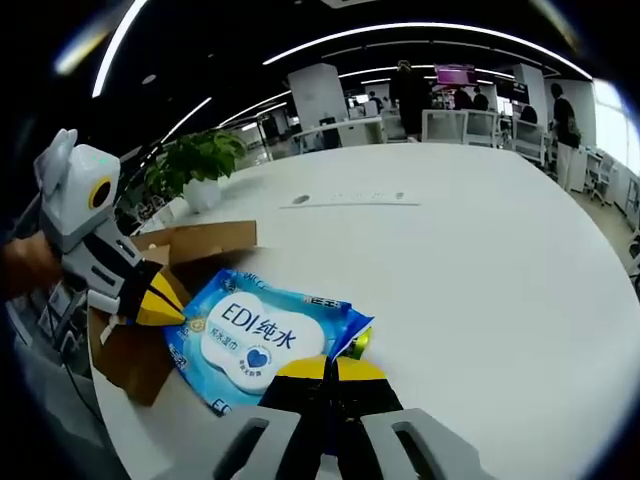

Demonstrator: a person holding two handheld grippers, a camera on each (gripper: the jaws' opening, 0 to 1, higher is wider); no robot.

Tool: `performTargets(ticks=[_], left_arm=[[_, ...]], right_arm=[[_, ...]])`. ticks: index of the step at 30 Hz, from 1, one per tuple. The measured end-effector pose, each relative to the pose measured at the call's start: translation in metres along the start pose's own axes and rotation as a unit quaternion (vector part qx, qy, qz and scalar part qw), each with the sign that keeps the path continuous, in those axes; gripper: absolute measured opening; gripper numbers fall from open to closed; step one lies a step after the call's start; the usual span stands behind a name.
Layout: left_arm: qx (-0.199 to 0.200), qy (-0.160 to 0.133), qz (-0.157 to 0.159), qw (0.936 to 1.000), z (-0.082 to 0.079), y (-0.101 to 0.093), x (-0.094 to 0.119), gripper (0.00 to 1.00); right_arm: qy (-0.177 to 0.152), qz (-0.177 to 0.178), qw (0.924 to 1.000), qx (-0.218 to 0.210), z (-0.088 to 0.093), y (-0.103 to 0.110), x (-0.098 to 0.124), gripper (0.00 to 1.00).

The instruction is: Operate the shoe box by opening the lid, removing the specified soft item, and placing it in the target area until the item is outside and the box remains undamaged.

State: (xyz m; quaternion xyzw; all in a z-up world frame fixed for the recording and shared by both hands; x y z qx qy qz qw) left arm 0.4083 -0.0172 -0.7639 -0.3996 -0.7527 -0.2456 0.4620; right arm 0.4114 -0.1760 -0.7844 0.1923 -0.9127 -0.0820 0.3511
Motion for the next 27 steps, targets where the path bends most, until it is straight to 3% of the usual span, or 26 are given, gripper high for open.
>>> performTargets(ticks=[16, 27], left_arm=[[-0.074, 0.042, -0.013, 0.9963, 0.0, -0.004, -0.01, 0.0], [-0.096, 0.058, -0.014, 0.9936, 0.005, -0.009, -0.014, 0.0]], right_arm=[[-0.007, -0.005, 1.0, 0.004, 0.003, -0.005, -0.006, 0.0], [-0.012, -0.003, 0.9999, 0.001, 0.004, -0.003, -0.003, 0.0]])
Point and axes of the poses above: the point that each gripper's makers call its tool centre point, and the gripper's own axes: x roughly backward along the fingers, y roughly to its left, z roughly out of its underside, the point moved 3 cm from there along x, roughly backward along the fingers, and after that the axes turned 4 degrees about -x, right-handed, at the moved point
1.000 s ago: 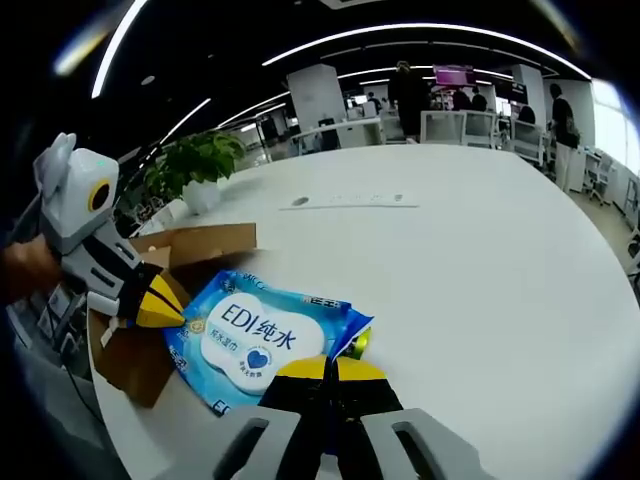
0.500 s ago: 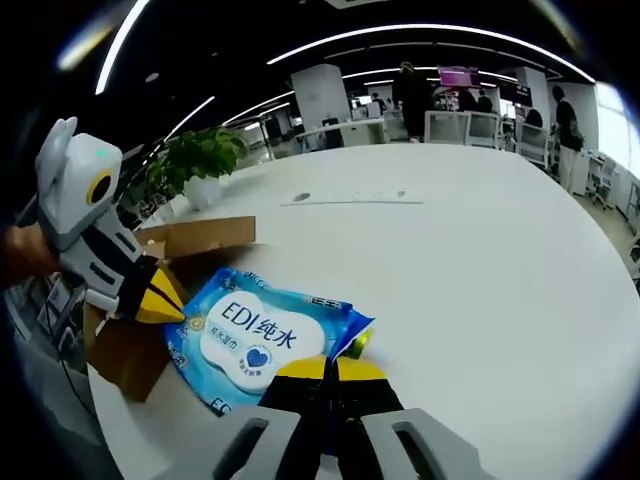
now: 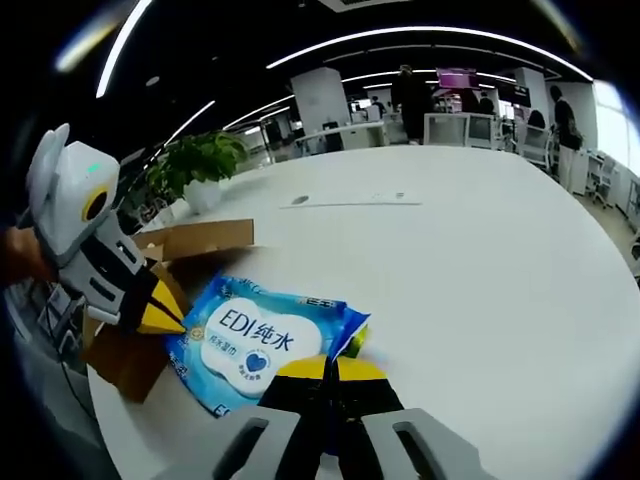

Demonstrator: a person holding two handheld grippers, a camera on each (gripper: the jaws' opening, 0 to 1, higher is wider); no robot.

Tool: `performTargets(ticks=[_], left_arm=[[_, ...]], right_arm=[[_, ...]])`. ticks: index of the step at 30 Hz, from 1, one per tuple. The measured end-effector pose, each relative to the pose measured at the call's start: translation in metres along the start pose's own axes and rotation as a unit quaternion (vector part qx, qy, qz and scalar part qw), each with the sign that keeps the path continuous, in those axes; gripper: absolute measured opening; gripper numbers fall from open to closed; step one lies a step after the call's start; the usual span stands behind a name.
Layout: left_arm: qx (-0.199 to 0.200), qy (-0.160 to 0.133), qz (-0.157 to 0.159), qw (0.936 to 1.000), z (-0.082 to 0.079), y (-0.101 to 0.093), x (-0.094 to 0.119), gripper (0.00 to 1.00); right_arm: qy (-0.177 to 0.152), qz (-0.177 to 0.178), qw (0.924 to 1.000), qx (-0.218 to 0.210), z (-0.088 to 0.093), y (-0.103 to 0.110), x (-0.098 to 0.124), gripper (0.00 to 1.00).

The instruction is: Operate the shoe box by opening the lid, removing the specified soft item, and placing it in the target area until the item is outside and the box remains undamaged.

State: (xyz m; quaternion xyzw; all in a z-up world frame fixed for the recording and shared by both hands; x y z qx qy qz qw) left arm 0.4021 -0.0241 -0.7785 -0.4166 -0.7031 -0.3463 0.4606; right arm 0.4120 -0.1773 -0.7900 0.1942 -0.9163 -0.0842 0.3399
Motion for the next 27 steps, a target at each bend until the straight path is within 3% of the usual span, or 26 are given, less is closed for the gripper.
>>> performTargets(ticks=[5, 14, 19, 27], left_arm=[[-0.009, 0.002, 0.006, 0.9999, 0.003, -0.002, -0.001, 0.0], [0.023, -0.015, 0.012, 0.9996, 0.008, 0.001, 0.003, 0.03], [0.066, -0.048, 0.019, 0.9965, 0.005, 0.003, 0.01, 0.06], [0.075, -0.086, 0.027, 0.9931, -0.009, -0.001, 0.027, 0.08]], right_arm=[[-0.002, 0.002, 1.0, 0.003, -0.001, -0.003, -0.001, 0.0], [-0.002, 0.012, 0.9997, 0.021, -0.004, -0.003, 0.003, 0.0], [0.001, 0.012, 0.9997, 0.02, -0.007, -0.002, 0.007, 0.0], [0.003, 0.01, 0.9991, 0.041, -0.014, 0.01, 0.023, 0.02]])
Point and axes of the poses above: the point that each gripper's makers call its tool centre point, and the gripper's own axes: x roughly backward along the fingers, y roughly to its left, z roughly out of its underside, the point moved 3 cm from there along x, roughly backward along the fingers, and after that the axes turned 4 degrees about -x, right-handed, at the moved point
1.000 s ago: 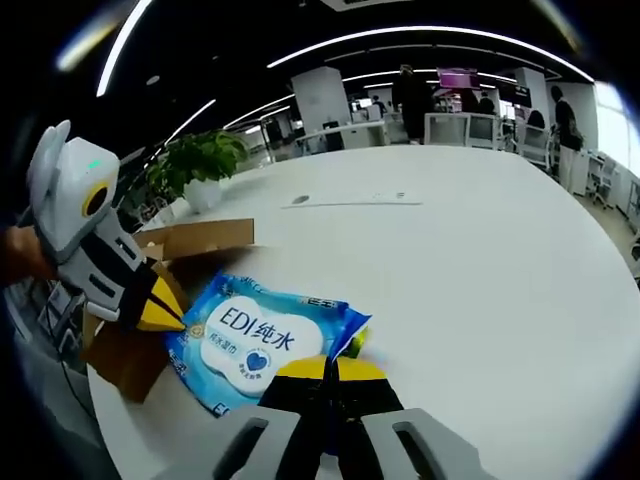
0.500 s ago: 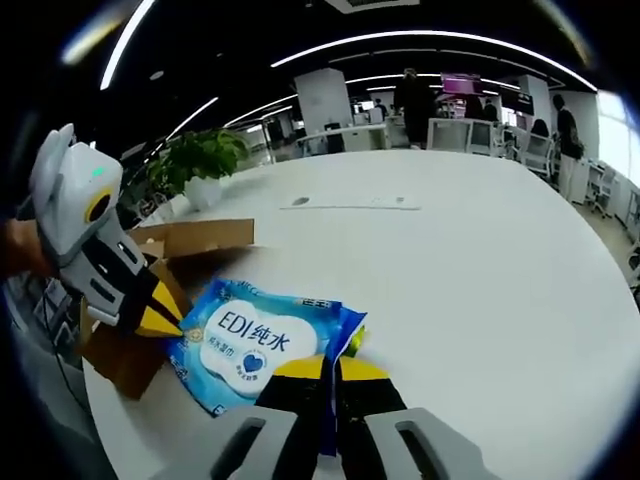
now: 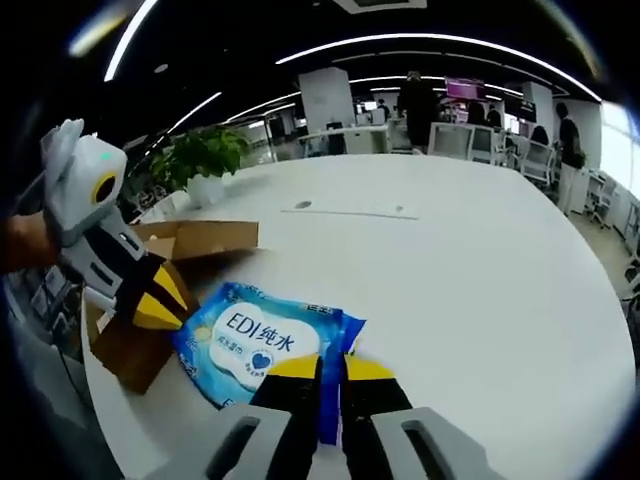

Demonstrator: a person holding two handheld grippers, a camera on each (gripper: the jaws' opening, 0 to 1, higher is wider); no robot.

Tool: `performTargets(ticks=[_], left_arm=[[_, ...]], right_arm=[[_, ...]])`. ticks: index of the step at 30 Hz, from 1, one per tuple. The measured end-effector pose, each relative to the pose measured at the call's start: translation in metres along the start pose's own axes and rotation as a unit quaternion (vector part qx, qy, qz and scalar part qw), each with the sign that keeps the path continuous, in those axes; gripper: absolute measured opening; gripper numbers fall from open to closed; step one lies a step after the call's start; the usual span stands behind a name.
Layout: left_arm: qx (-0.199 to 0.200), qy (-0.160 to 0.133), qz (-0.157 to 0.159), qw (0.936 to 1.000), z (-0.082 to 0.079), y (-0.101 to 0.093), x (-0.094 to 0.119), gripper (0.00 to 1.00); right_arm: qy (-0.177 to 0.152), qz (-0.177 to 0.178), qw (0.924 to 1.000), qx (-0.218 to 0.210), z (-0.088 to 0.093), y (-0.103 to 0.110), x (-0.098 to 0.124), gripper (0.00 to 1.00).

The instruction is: Operate the shoe box by opening the lid, removing the specified soft item, and placing it in the target area until the item is outside and the box remains undamaged.

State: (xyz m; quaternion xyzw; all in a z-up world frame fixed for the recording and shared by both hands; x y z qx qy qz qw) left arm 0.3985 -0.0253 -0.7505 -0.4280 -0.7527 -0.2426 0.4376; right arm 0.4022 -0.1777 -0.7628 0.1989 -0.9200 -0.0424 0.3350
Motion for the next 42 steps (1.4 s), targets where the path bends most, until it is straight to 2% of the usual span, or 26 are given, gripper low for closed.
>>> performTargets(ticks=[2, 12, 16, 18, 29, 39, 42], left_arm=[[0.018, -0.025, 0.013, 0.9994, -0.007, -0.004, 0.004, 0.1], [0.017, -0.055, 0.014, 0.9983, -0.012, -0.006, 0.029, 0.11], [0.022, -0.062, 0.017, 0.9977, -0.009, -0.003, 0.039, 0.13], [0.026, -0.079, 0.022, 0.9962, -0.009, -0.002, 0.045, 0.13], [0.047, -0.105, 0.013, 0.9933, 0.012, 0.013, 0.072, 0.14], [0.056, -0.12, 0.012, 0.9911, 0.031, 0.027, 0.089, 0.17], [0.056, -0.121, 0.024, 0.9908, 0.038, 0.029, 0.093, 0.16]], right_arm=[[0.0, 0.0, 1.0, 0.008, -0.002, 0.002, 0.004, 0.03], [-0.006, -0.002, 0.9994, 0.033, -0.018, 0.01, 0.021, 0.06], [-0.006, -0.004, 0.9988, 0.048, -0.022, 0.013, 0.024, 0.07], [-0.006, -0.005, 0.9984, 0.056, -0.025, 0.018, 0.028, 0.08], [-0.009, -0.028, 0.9941, 0.104, -0.041, 0.043, 0.035, 0.12], [-0.014, -0.062, 0.9879, 0.141, -0.053, 0.081, 0.033, 0.15], [-0.011, -0.076, 0.9851, 0.154, -0.055, 0.095, 0.03, 0.15]])
Point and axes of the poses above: the point that each gripper's makers call its tool centre point, and the gripper's own axes: x roughly backward along the fingers, y roughly to its left, z roughly out of its underside, the point moved 3 cm from there along x, roughly backward along the fingers, and after that the axes turned 4 degrees about -x, right-handed, at the moved point
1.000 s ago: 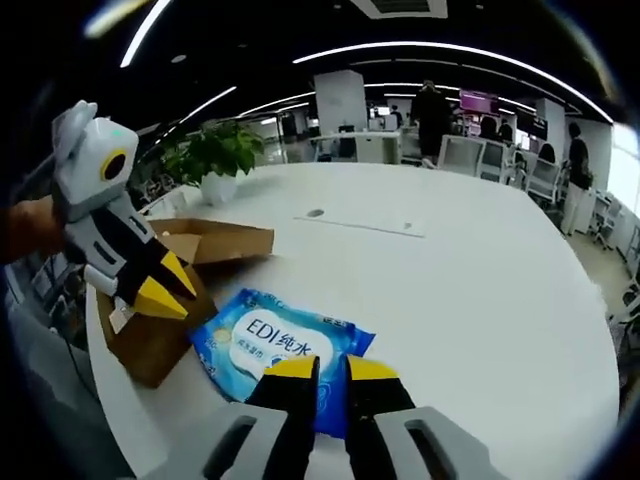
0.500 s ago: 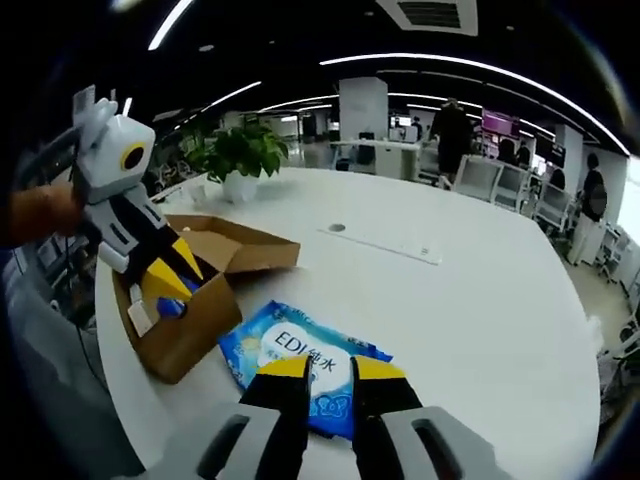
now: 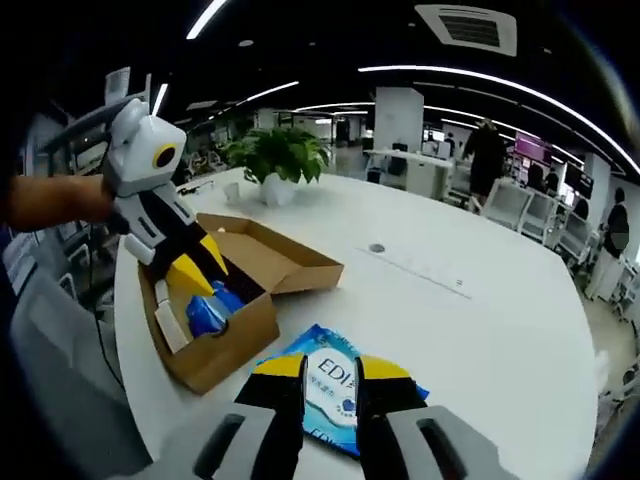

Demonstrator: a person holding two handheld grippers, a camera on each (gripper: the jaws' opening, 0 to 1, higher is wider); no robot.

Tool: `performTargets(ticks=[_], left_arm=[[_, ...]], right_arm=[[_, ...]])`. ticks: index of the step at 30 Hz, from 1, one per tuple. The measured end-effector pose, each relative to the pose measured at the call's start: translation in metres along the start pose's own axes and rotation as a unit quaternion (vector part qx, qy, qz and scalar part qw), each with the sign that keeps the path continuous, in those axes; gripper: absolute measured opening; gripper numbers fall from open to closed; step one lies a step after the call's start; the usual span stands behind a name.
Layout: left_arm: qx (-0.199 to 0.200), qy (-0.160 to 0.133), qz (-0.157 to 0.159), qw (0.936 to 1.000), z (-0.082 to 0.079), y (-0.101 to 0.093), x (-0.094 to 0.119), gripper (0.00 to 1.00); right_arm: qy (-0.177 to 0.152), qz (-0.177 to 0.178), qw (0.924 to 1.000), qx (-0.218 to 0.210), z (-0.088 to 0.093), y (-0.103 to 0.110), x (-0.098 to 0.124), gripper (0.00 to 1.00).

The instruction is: Operate the shoe box by opening the lid, removing the specified soft item, and placing it in the target area until the item is outside and the box remains undamaged.

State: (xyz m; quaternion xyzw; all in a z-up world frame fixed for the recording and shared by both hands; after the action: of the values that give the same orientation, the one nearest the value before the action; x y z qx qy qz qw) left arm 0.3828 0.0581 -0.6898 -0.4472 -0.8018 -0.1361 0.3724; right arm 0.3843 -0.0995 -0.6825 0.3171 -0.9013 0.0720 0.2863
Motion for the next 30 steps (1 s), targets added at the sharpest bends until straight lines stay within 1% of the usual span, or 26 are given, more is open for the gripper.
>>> performTargets(ticks=[3, 7, 11, 16, 20, 24, 25, 28, 30], left_arm=[[-0.006, 0.005, 0.003, 1.0, 0.008, 0.002, 0.002, 0.16], [-0.008, 0.011, 0.005, 0.9999, 0.024, 0.008, 0.006, 0.21], [-0.016, 0.023, 0.004, 0.9996, 0.04, 0.011, 0.008, 0.21], [-0.018, 0.03, 0.011, 0.9993, 0.054, 0.014, 0.009, 0.22], [-0.034, 0.035, 0.015, 0.9987, 0.06, 0.016, 0.008, 0.22], [-0.042, 0.044, 0.02, 0.9979, 0.065, 0.019, 0.006, 0.24], [-0.048, 0.049, 0.024, 0.9974, 0.068, 0.019, 0.004, 0.23], [-0.061, 0.051, 0.033, 0.9963, 0.07, 0.018, 0.002, 0.24], [-0.068, 0.055, 0.038, 0.9955, 0.072, 0.018, -0.001, 0.25]], right_arm=[[0.004, -0.017, 0.9998, 0.013, -0.004, 0.012, -0.006, 0.15], [0.005, -0.042, 0.9984, 0.037, -0.011, 0.032, -0.014, 0.15], [0.011, -0.061, 0.996, 0.064, -0.015, 0.049, -0.024, 0.15], [0.022, -0.08, 0.9919, 0.096, -0.017, 0.068, -0.037, 0.15], [0.031, -0.095, 0.9876, 0.121, -0.019, 0.082, -0.048, 0.16], [0.045, -0.105, 0.9824, 0.148, -0.017, 0.093, -0.059, 0.16], [0.048, -0.108, 0.981, 0.154, -0.016, 0.096, -0.061, 0.16], [0.055, -0.113, 0.9764, 0.175, -0.014, 0.103, -0.068, 0.16], [0.06, -0.117, 0.9744, 0.182, -0.013, 0.107, -0.073, 0.16]])
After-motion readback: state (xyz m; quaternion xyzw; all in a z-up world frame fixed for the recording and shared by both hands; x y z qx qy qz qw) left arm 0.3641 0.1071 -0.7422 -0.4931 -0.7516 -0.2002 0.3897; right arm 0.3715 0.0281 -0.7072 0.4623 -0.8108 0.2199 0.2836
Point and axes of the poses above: the point that each gripper's makers call its tool centre point, and the gripper's own axes: x roughly backward along the fingers, y roughly to its left, z roughly out of its underside, the point moved 3 cm from there along x, roughly backward along the fingers, and after that the axes turned 4 degrees about -x, right-handed, at the moved point
